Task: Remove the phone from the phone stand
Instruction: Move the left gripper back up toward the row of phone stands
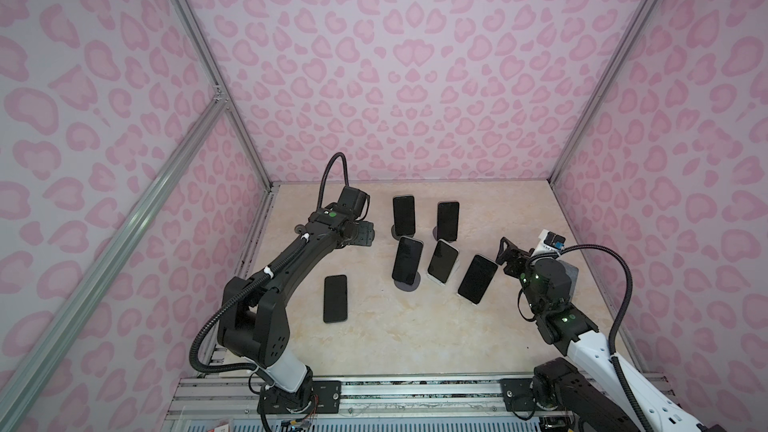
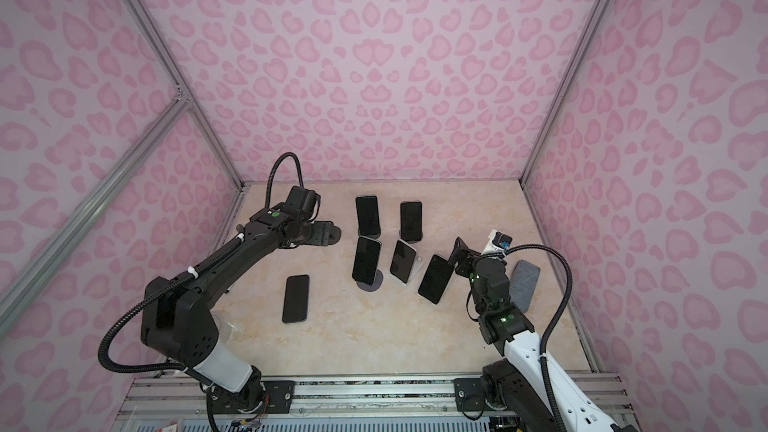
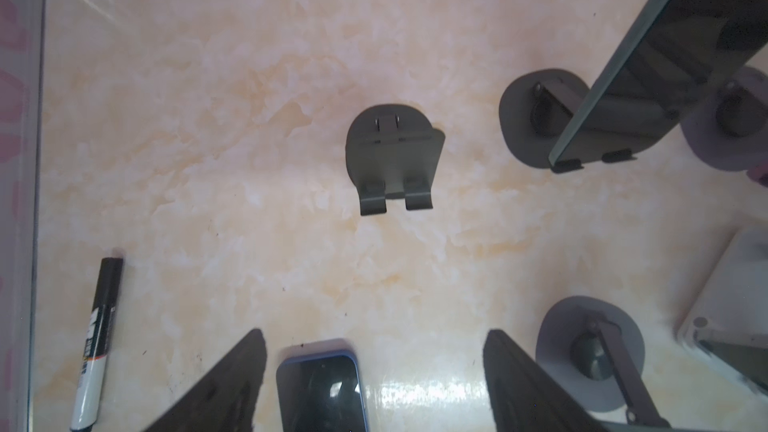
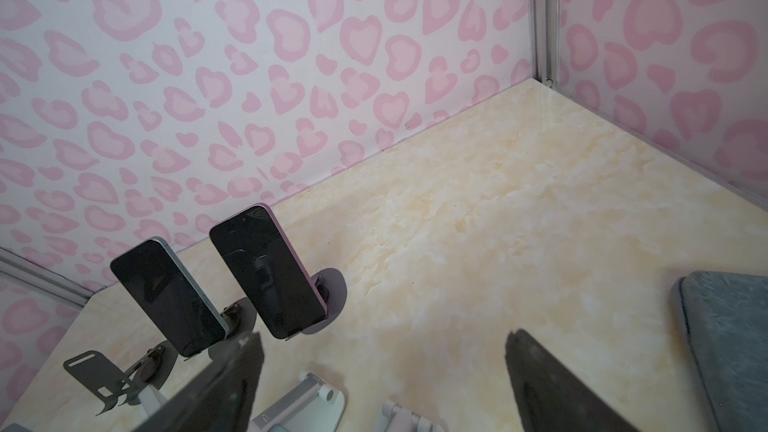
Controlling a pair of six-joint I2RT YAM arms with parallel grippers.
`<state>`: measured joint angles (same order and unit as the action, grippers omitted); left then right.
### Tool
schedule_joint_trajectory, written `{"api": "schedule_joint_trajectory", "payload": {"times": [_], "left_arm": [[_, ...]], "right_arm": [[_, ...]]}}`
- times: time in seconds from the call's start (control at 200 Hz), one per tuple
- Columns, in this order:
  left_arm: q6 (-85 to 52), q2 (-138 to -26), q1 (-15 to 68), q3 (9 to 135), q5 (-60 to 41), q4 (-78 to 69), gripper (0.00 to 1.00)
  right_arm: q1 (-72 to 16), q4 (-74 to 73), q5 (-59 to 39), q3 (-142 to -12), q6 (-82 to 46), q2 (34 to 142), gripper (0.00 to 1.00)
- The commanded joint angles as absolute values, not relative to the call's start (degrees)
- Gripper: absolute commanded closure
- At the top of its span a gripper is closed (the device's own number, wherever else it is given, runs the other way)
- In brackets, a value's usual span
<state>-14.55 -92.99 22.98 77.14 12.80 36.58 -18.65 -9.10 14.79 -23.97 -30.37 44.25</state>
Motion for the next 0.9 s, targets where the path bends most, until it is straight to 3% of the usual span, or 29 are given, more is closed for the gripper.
{"api": "schedule_joint_trajectory", "payload": {"times": [0.0, 0.325, 0.895], "left_arm": [[-16.47, -93.37, 23.19, 75.80, 15.20, 26.87, 0.14], [-18.86, -103.61, 23.26, 83.52, 15.14, 26.01, 0.12], [-18.53, -111.04, 24.19, 90.84, 16.99, 30.24, 0.12]], "right_arm": [[-19.11, -10.59, 14.98, -24.06, -29.19, 44.36, 0.06], [-19.51, -9.92, 16.38, -24.06, -28.74, 43.09, 0.04], [-19.71, -9.66, 16.66, -24.18, -28.65, 43.09, 0.03]]}}
